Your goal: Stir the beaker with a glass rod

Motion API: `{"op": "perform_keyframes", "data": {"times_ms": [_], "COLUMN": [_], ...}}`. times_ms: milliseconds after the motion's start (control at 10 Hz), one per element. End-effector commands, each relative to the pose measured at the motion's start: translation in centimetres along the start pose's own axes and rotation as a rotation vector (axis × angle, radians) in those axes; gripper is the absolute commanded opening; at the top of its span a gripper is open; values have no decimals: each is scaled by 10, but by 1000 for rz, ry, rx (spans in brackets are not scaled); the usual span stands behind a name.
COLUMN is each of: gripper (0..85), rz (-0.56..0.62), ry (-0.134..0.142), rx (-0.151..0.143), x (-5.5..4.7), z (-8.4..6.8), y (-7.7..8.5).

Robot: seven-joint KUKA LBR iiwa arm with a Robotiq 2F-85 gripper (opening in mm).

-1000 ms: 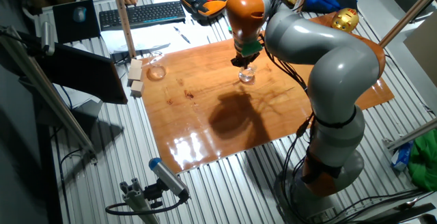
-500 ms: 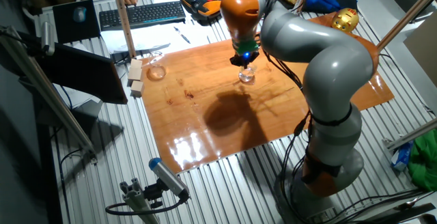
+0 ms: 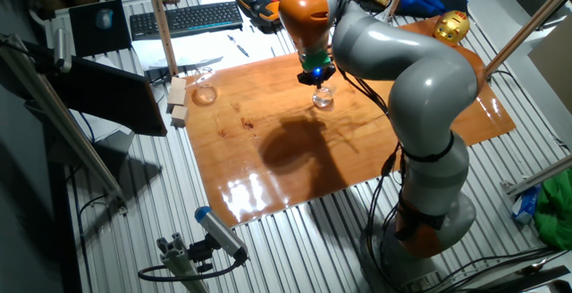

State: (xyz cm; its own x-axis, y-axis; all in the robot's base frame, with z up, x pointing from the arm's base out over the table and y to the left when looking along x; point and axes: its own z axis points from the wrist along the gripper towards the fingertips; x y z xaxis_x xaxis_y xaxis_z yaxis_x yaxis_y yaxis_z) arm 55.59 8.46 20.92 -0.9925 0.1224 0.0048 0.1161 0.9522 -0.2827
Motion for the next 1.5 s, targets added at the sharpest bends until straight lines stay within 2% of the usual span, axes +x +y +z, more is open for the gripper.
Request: {"op": "perform_keyframes", "data": {"times_ms": [0,300,400,500,600,700,800,1000,1200,1300,1400], "gripper": [0,0,0,0,0,0,0,0,0,0,0], "rz": [4,3,7,5,7,12,16,25,39,39,31], "ry": [-1,-8,-14,-10,-3,-7,-8,-4,-14,-16,-19], "rx": [9,2,10,0,-25,-6,-1,-5,1,13,50], "x": [0,-1,-1,-2,-2,-2,-2,-2,0,0,-1], "z": [0,-2,-2,-4,-4,-5,-5,-5,-5,-7,-11], "y": [0,-4,-4,-9,-12,-12,-15,-14,-9,-5,-2]}}
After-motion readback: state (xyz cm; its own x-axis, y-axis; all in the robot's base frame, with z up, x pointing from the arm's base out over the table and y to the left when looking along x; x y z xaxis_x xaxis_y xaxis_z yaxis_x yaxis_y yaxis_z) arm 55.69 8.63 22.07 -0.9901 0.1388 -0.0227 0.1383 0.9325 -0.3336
